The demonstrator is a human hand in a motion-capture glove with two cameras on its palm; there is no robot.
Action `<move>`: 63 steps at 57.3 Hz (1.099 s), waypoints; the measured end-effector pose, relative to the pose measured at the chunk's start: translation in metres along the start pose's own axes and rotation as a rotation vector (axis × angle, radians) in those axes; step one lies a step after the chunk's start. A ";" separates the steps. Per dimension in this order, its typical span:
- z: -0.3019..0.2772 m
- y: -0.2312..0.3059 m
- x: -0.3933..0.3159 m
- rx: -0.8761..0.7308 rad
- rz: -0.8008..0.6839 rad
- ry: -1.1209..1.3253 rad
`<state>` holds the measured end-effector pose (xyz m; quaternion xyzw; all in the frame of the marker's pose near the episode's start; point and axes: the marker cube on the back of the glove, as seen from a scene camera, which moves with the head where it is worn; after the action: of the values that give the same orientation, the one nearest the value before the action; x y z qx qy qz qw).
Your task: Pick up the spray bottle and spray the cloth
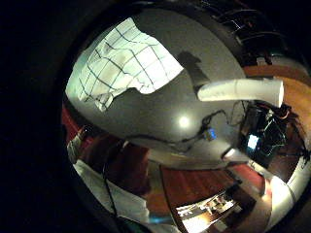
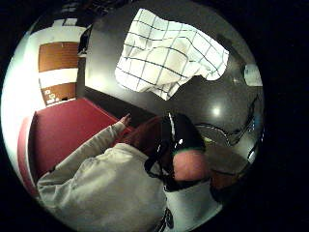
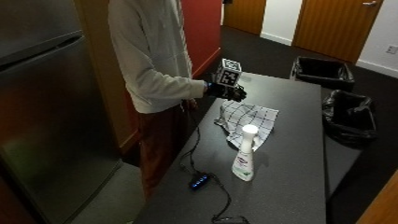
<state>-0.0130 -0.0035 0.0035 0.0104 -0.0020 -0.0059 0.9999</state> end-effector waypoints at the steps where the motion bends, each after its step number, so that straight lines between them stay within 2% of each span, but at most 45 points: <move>1: -0.001 0.000 0.001 0.006 -0.002 -0.002; 15: -0.003 0.017 -0.005 0.128 0.023 -0.041; 29: 0.010 0.036 -0.002 0.242 0.118 -0.063; 63: 0.015 0.078 0.096 0.615 0.605 -0.256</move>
<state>0.0836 0.0729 0.0204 0.3054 -0.1303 0.2862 0.8988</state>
